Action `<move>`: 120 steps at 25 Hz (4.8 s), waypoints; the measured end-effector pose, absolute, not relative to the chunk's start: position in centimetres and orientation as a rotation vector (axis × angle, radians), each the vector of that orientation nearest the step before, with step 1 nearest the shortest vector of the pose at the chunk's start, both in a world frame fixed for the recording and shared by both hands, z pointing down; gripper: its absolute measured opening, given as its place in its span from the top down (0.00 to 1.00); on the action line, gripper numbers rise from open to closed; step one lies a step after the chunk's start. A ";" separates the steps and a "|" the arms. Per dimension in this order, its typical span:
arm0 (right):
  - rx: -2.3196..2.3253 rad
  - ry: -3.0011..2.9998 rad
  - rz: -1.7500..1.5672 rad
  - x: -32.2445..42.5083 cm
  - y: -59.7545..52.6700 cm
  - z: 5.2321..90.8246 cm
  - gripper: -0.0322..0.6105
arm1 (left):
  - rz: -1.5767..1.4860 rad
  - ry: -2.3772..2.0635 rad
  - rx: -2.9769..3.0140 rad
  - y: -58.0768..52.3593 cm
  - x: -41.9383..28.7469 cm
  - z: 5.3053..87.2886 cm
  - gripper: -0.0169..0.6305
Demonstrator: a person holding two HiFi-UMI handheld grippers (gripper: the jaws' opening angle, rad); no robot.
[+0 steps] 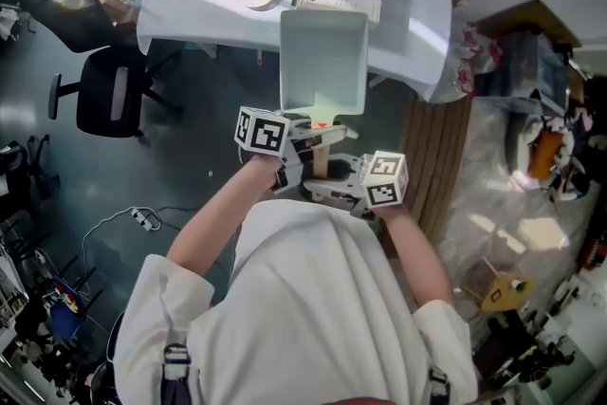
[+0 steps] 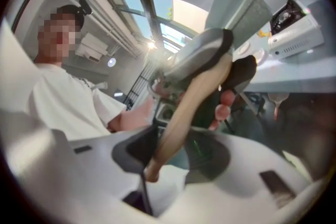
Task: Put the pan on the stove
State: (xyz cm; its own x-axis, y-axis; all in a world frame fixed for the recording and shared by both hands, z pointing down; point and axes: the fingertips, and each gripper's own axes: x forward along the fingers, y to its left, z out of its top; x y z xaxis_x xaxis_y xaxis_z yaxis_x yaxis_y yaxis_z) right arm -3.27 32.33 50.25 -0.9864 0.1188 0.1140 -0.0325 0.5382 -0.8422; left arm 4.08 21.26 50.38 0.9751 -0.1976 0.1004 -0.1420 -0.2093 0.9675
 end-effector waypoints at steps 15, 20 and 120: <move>0.057 -2.637 1.447 -8.6 23.1 51.6 0.68 | 0.013 -0.157 1.776 12.9 -0.3 51.5 0.74; 0.063 -2.643 1.456 -8.9 20.7 51.6 0.68 | 0.024 -0.152 1.782 10.5 -0.4 51.5 0.74; 0.007 -2.366 1.683 -2.1 -5.4 67.1 0.68 | 0.080 -0.117 1.577 -15.1 7.3 69.1 0.73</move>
State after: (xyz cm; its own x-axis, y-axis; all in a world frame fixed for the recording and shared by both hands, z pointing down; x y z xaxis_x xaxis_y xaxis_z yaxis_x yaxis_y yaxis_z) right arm -2.15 -5.40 67.15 -0.9719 0.1325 0.1948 -0.1405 0.3377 -0.9307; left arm 7.33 -15.15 69.12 0.9919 -0.0238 0.1246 -0.1248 -0.0066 0.9922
